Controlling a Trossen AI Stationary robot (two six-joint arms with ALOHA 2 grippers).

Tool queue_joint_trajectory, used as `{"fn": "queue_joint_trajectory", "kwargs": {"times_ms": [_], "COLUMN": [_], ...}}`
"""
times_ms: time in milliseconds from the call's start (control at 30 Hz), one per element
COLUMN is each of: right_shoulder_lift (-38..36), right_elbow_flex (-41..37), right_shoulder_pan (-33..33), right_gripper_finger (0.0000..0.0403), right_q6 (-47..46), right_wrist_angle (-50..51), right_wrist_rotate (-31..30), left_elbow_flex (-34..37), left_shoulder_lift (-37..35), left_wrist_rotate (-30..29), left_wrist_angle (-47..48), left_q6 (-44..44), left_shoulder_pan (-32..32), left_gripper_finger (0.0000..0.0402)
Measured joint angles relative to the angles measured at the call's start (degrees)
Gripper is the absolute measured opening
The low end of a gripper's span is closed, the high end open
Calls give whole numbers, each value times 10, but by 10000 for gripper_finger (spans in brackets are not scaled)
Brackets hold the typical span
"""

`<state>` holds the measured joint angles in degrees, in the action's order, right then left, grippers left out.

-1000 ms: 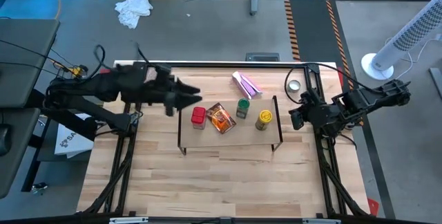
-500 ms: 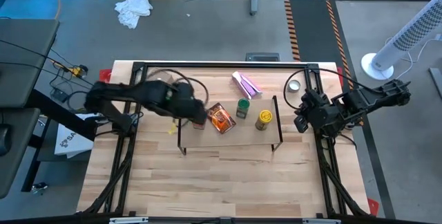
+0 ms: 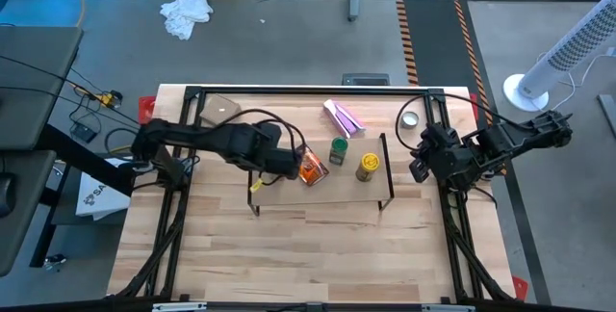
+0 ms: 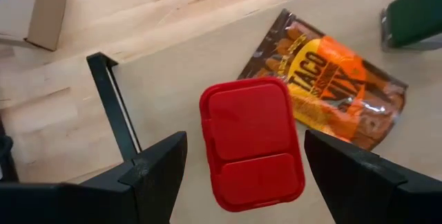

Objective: Shelf spices
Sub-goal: Remove the red seasoning can from the table

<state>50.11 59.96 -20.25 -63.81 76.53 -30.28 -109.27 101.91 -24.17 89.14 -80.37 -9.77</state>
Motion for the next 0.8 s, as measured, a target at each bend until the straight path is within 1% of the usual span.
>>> {"fn": "queue_joint_trajectory", "kwargs": {"times_ms": [200,367,600,700,800], "right_shoulder_lift": [0,0,0,0,0], "right_elbow_flex": [0,0,0,0,0], "right_shoulder_pan": [0,0,0,0,0], "right_gripper_finger": [0,0,0,0,0], "right_q6": [-8,-9,-9,-9,-9], "right_wrist_angle": [-5,-7,-10,-10,-11], "right_wrist_rotate": [-17,-23,-32,-36,-37], "left_elbow_flex": [1,21,57,66,68], "left_shoulder_lift": [6,7,7,7,7], "left_wrist_rotate": [10,22,39,35,13], "left_wrist_angle": [-2,-4,-49,-54,-54], "left_q6": [4,-5,-10,-6,11], "left_shoulder_pan": [0,0,0,0,0], "left_gripper_finger": [289,289,289,289,287]}}
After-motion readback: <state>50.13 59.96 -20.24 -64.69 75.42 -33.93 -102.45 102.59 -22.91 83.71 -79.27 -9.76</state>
